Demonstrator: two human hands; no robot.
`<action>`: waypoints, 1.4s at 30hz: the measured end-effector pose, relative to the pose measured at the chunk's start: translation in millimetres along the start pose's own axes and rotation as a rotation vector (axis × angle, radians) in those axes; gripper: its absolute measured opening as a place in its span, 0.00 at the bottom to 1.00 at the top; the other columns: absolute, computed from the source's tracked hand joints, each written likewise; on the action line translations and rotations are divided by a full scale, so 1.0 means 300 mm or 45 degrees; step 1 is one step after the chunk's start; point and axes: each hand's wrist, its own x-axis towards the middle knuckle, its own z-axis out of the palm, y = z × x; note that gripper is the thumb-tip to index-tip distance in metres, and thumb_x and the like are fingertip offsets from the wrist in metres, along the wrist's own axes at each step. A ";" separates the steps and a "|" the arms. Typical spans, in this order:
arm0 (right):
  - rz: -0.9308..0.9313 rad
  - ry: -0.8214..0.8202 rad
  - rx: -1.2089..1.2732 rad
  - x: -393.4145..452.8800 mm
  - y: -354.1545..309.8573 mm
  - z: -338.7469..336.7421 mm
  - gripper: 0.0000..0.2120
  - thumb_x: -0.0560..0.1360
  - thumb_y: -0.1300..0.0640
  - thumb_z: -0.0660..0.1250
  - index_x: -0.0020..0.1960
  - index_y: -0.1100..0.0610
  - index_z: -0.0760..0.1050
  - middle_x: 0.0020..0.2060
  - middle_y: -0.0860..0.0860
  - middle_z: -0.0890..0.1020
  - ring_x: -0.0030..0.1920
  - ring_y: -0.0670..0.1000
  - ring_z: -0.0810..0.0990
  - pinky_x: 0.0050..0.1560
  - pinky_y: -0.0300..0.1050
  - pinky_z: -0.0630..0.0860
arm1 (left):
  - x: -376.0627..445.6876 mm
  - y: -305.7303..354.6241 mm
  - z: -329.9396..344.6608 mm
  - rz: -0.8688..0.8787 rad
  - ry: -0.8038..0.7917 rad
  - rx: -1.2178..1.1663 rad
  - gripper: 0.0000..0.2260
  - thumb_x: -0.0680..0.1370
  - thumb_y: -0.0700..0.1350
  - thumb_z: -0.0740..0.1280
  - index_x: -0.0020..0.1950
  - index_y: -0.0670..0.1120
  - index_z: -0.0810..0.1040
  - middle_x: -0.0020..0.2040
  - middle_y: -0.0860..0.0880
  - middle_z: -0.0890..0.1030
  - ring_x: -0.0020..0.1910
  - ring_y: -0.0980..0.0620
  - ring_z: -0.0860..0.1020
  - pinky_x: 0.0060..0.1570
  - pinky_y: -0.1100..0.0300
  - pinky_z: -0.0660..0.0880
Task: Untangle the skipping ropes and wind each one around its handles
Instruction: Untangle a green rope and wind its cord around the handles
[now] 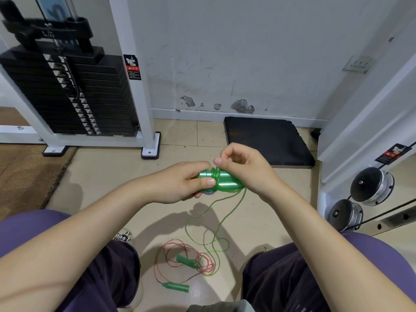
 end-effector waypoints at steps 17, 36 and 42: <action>0.027 -0.214 0.027 -0.033 -0.005 0.073 0.02 0.79 0.61 0.67 0.51 0.56 0.76 0.23 0.43 0.67 0.24 0.42 0.62 0.27 0.32 0.61 | 0.037 -0.049 -0.114 -0.113 1.074 -0.227 0.08 0.82 0.51 0.63 0.47 0.48 0.75 0.31 0.49 0.75 0.25 0.54 0.70 0.30 0.59 0.65; -0.007 0.045 0.162 0.005 -0.016 -0.024 0.06 0.72 0.62 0.74 0.42 0.55 0.77 0.37 0.55 0.77 0.34 0.49 0.73 0.36 0.41 0.71 | -0.005 0.004 -0.006 0.101 0.137 -0.001 0.08 0.80 0.46 0.66 0.48 0.41 0.76 0.34 0.50 0.79 0.30 0.57 0.73 0.31 0.67 0.68; 0.075 0.017 0.177 -0.009 -0.034 -0.018 0.10 0.76 0.49 0.70 0.43 0.56 0.81 0.31 0.49 0.78 0.31 0.48 0.73 0.31 0.38 0.67 | -0.005 0.002 -0.032 0.117 0.286 -0.054 0.06 0.80 0.47 0.65 0.45 0.47 0.75 0.33 0.47 0.77 0.25 0.58 0.72 0.27 0.62 0.69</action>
